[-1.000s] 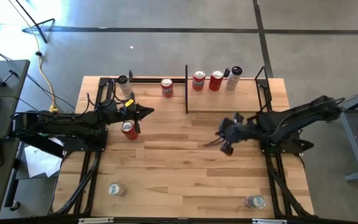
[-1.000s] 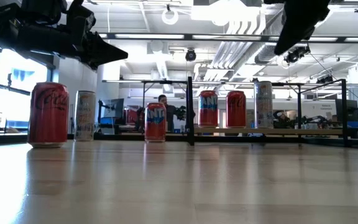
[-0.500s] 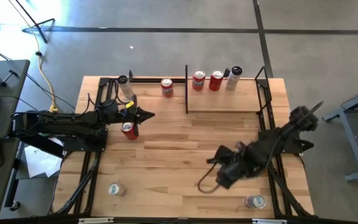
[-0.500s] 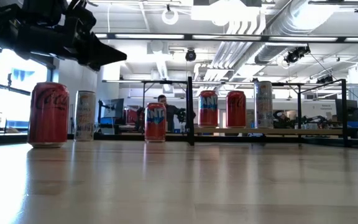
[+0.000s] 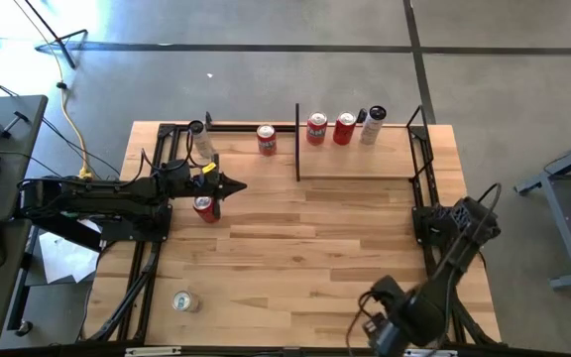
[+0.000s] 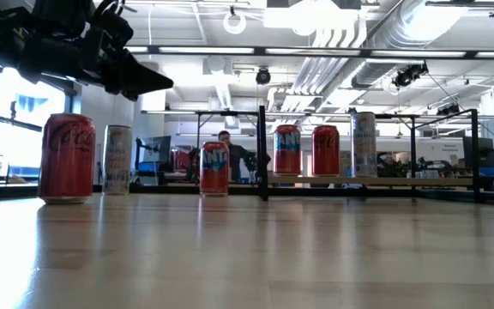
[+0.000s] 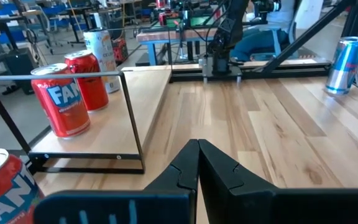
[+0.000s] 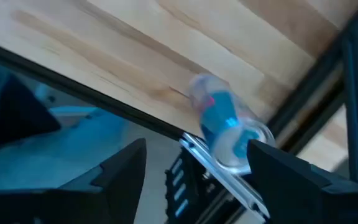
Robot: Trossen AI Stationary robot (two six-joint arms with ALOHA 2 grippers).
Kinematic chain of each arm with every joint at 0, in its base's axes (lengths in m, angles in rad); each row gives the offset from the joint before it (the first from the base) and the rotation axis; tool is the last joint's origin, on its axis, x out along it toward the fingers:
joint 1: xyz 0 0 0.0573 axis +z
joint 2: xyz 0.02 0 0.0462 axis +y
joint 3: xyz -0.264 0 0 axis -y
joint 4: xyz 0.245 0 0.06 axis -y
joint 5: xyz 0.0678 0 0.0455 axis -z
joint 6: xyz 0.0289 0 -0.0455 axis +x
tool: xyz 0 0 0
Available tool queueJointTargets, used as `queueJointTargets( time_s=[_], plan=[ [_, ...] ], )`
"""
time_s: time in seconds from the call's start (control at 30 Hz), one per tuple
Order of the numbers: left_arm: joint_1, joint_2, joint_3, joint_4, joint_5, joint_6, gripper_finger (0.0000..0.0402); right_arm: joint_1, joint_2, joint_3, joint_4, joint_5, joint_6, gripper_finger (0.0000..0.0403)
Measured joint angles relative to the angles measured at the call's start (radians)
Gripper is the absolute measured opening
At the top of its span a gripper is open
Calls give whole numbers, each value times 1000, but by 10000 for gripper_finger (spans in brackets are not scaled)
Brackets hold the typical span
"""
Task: Place canned beverage on shelf
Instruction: Put the right blue soda can on the shelf
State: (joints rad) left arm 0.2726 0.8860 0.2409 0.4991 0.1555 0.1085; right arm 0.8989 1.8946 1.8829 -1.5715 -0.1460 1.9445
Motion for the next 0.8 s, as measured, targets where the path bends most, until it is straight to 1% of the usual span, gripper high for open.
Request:
queueJointTargets(
  time_s=[0.13,0.23,0.5,0.6,0.8],
  plan=[
    [-1,0,0,-3,4,-1,0,51,0,-25,-1,-50,105,264],
    [-1,0,0,-6,12,-2,0,86,0,-33,-1,-63,175,264],
    [-1,0,0,-9,45,-11,0,157,3,-33,0,22,326,264],
    [-1,0,0,-9,45,-11,0,164,7,-55,3,37,333,264],
    [-1,0,0,-9,45,-25,0,161,6,-145,2,-28,302,264]
  ],
)
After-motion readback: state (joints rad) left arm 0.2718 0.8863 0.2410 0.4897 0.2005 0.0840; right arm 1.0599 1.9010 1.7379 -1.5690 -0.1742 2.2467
